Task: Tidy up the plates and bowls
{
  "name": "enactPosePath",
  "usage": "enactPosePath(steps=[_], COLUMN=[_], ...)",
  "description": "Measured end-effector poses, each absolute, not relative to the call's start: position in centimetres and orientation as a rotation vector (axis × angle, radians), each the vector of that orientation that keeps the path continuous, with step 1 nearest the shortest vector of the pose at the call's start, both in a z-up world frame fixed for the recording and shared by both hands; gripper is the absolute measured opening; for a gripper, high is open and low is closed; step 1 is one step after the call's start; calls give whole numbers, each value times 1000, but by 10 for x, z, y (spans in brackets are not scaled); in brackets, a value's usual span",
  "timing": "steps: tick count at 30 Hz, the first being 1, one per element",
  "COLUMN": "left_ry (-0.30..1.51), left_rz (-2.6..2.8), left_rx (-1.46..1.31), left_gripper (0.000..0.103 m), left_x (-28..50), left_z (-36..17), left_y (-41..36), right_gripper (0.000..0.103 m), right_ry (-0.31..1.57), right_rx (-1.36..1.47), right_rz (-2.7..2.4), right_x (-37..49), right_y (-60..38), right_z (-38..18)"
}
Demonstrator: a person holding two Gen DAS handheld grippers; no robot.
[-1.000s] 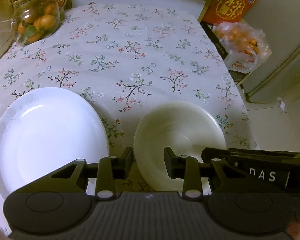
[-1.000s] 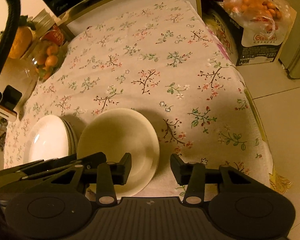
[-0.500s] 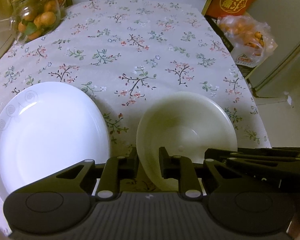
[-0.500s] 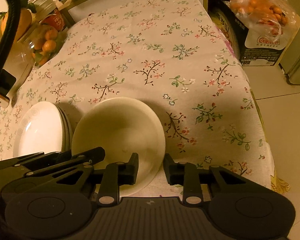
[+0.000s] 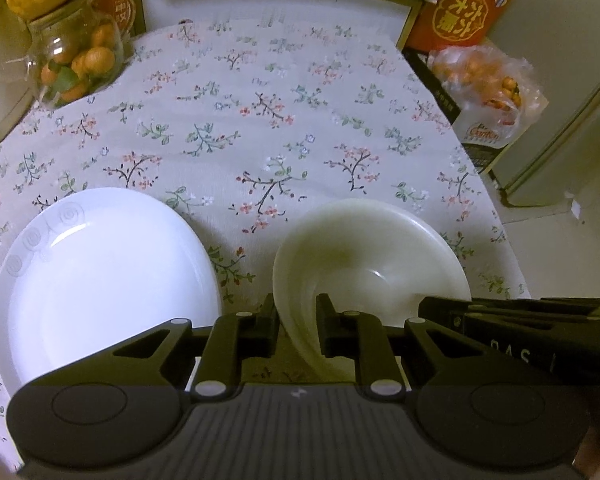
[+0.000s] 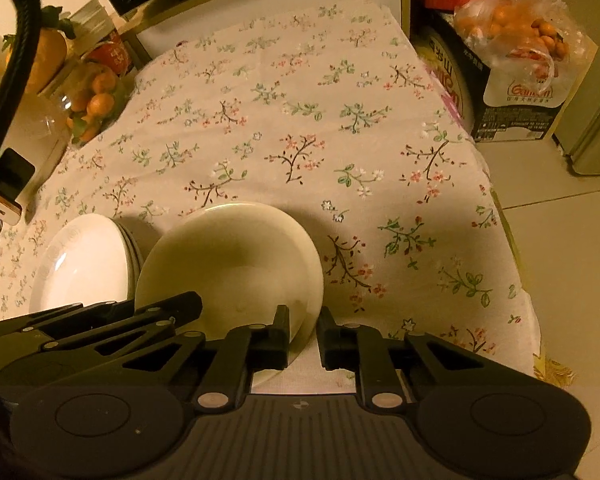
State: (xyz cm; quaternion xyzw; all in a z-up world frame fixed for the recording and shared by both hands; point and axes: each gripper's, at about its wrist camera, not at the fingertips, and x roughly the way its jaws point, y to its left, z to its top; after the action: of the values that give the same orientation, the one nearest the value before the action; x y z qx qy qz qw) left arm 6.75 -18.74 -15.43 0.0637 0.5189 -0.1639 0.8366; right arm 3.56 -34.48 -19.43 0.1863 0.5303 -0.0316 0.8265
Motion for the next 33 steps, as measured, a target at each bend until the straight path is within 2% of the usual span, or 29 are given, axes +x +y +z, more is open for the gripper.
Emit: enactPosePath(steps=[15, 33], left_ry=[1097, 1032], left_rz=[-345, -359], left_rx=[102, 24], left_gripper=[16, 16], left_x=[66, 67], left_z=[-152, -130], left_y=[-184, -176], right_gripper=[14, 14], right_ry=[1100, 974], right_rx=[421, 464], right_rz=[-66, -66], right_x=[34, 31], right_y=[-348, -356], right_z=[-190, -171])
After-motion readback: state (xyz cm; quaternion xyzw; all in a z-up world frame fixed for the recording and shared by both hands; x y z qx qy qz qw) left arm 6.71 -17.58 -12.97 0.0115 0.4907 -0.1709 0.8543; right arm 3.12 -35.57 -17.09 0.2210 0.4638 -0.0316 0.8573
